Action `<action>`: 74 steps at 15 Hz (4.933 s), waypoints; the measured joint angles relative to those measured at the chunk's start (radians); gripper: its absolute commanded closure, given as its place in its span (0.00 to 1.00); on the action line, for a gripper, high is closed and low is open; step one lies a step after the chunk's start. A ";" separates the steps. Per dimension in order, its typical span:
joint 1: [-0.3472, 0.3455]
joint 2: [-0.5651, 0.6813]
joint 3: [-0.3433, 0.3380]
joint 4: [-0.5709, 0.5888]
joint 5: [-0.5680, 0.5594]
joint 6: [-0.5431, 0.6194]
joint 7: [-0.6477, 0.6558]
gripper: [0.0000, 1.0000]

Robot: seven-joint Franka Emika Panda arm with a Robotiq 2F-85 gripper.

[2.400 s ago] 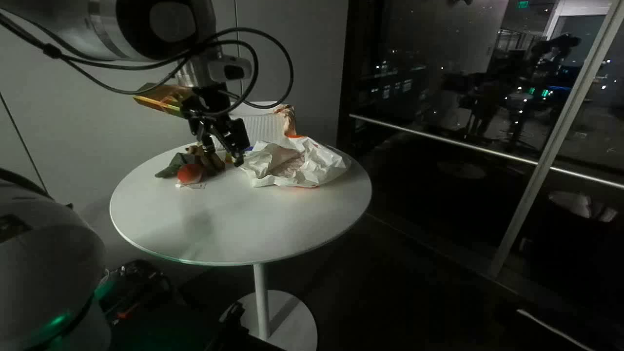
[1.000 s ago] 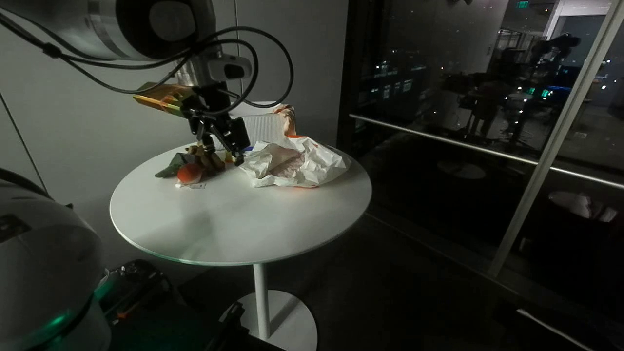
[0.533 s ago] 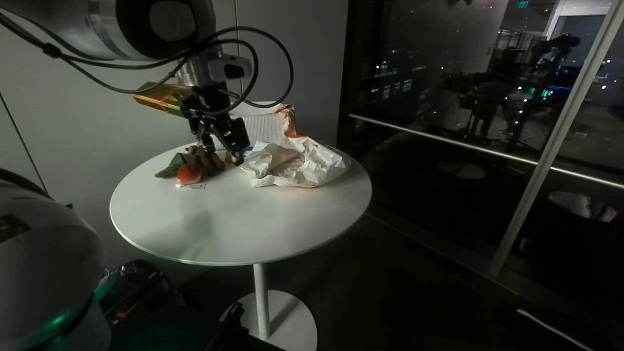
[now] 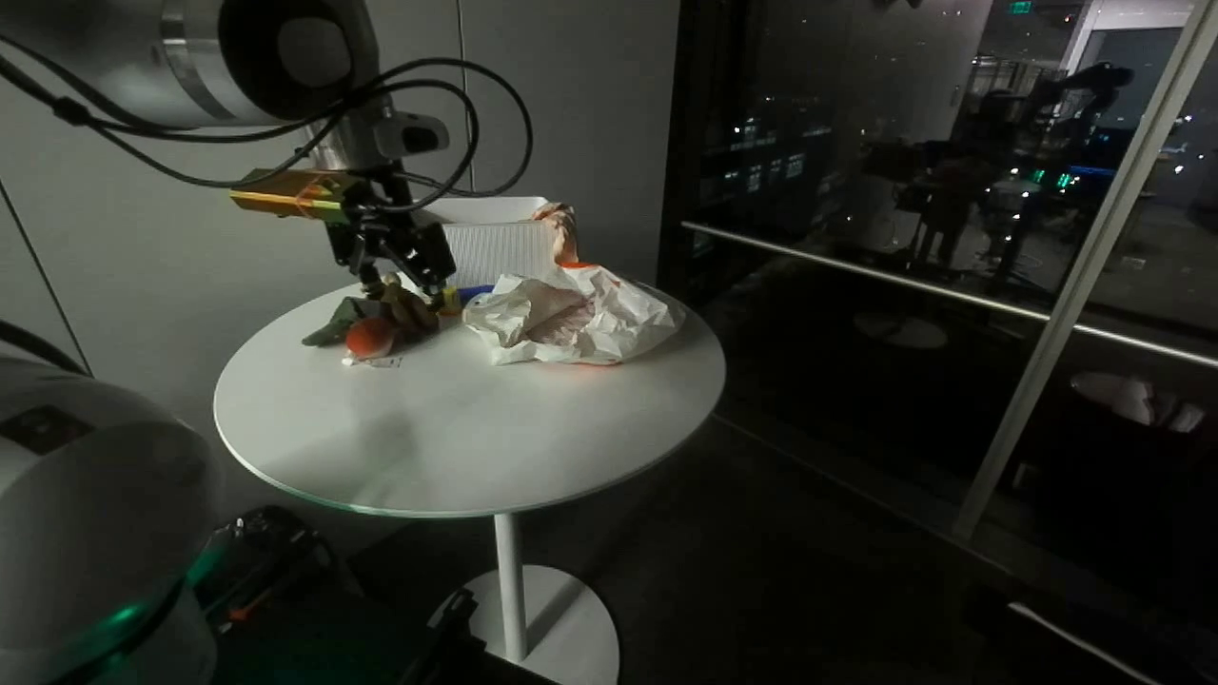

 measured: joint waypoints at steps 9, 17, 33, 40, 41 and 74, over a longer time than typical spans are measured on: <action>0.127 0.460 0.246 0.262 -0.107 0.189 0.015 0.00; 0.167 0.912 0.203 0.568 -0.359 0.278 0.002 0.00; 0.340 1.164 0.056 0.746 -0.505 0.333 -0.158 0.91; 0.320 1.105 0.037 0.707 -0.491 0.324 -0.170 0.93; 0.320 1.060 0.021 0.684 -0.502 0.323 -0.137 0.94; 0.232 1.221 0.063 1.040 -1.022 -0.563 0.418 0.92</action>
